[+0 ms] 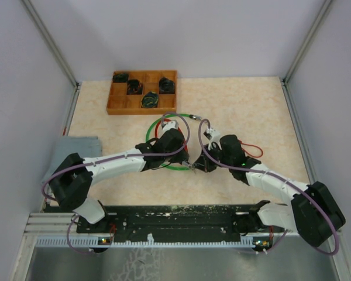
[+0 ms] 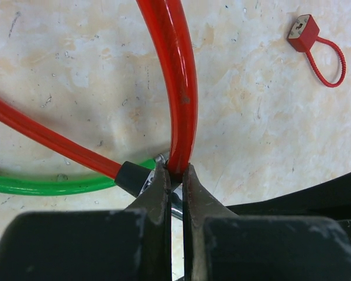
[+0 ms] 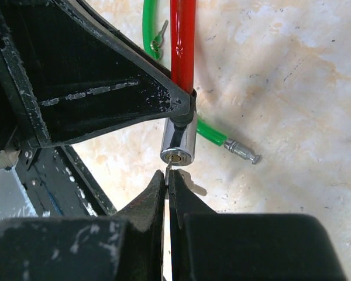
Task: Unlock with the key
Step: Unlock the lock.
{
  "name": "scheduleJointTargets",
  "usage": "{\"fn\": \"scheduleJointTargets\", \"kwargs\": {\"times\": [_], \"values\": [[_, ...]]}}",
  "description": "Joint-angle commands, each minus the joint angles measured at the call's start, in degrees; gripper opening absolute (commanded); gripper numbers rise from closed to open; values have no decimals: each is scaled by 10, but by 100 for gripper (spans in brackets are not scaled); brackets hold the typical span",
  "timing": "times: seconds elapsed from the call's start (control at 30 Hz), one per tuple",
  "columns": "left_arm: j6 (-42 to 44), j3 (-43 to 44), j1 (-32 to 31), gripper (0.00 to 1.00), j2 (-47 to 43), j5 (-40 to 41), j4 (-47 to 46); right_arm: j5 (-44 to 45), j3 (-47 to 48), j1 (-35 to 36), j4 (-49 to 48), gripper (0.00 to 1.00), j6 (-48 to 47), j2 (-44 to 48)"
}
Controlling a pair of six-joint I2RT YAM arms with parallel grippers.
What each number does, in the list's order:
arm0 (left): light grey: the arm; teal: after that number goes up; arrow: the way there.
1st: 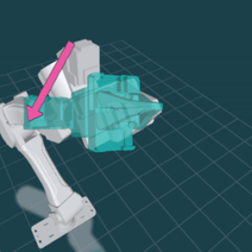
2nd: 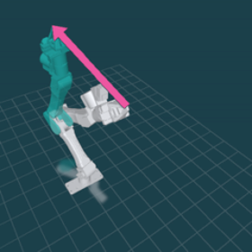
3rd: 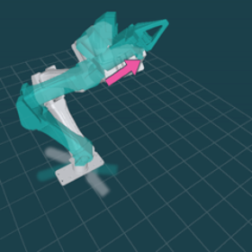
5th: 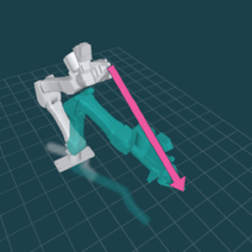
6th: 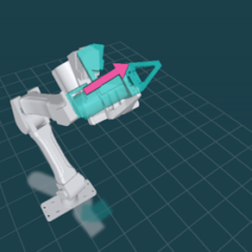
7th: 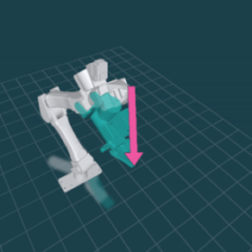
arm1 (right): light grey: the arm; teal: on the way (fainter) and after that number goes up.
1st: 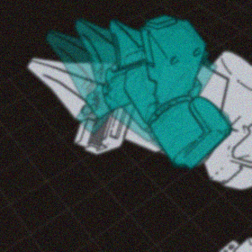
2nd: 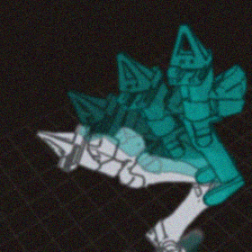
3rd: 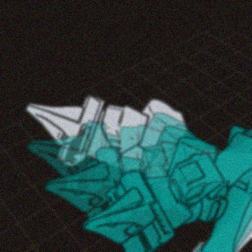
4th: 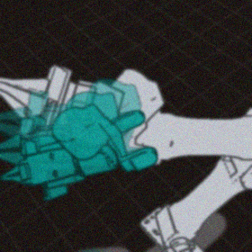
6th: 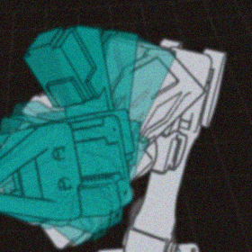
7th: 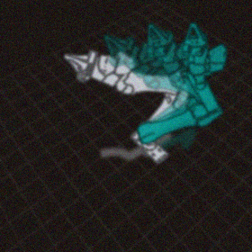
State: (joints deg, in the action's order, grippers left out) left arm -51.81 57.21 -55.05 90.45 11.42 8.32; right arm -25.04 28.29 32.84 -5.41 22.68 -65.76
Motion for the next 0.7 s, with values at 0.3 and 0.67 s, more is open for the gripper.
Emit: {"fn": "scheduleJointTargets", "kwargs": {"times": [0.3,0.67], "values": [[-58,23,-54,0,-13,-145,-146,47,40,-15,-118,0,54,-30],[-73,21,-39,3,22,-159,-124,76,35,25,-106,0,36,-4]]}}
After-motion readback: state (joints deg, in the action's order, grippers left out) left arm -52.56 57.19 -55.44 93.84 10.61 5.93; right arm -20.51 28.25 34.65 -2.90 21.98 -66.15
